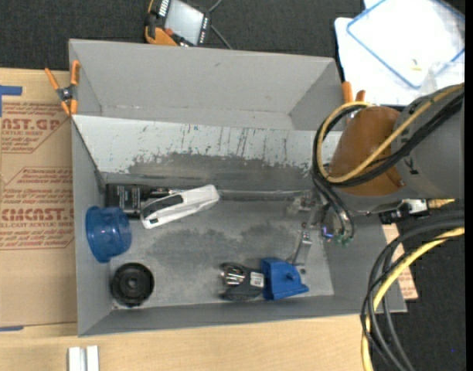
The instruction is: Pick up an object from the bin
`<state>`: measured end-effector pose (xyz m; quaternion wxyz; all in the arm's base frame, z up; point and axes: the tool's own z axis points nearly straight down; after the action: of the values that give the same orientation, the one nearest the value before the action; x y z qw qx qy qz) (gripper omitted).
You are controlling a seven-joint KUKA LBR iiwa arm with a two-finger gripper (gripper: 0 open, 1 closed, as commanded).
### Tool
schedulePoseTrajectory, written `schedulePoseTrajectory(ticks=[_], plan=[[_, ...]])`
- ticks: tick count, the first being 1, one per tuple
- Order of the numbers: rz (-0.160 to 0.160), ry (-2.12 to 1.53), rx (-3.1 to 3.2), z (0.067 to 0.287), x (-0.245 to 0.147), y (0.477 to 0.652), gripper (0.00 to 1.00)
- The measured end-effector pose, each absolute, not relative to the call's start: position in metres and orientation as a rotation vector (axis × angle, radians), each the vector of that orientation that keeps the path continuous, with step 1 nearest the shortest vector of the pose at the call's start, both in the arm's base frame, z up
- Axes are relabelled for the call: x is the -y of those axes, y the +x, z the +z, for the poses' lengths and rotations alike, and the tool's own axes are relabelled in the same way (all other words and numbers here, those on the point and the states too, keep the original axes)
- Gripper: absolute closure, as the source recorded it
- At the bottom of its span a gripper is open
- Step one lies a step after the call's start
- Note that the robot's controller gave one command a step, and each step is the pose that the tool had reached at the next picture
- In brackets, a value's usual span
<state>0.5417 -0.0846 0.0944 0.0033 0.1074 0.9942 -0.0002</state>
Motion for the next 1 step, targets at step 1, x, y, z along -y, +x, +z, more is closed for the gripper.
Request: schedulePoseTrajectory(ticks=[1], plan=[[0.001, 0.298, -3.121, 0.0897, 0.0798, 0.5362, 0.0]])
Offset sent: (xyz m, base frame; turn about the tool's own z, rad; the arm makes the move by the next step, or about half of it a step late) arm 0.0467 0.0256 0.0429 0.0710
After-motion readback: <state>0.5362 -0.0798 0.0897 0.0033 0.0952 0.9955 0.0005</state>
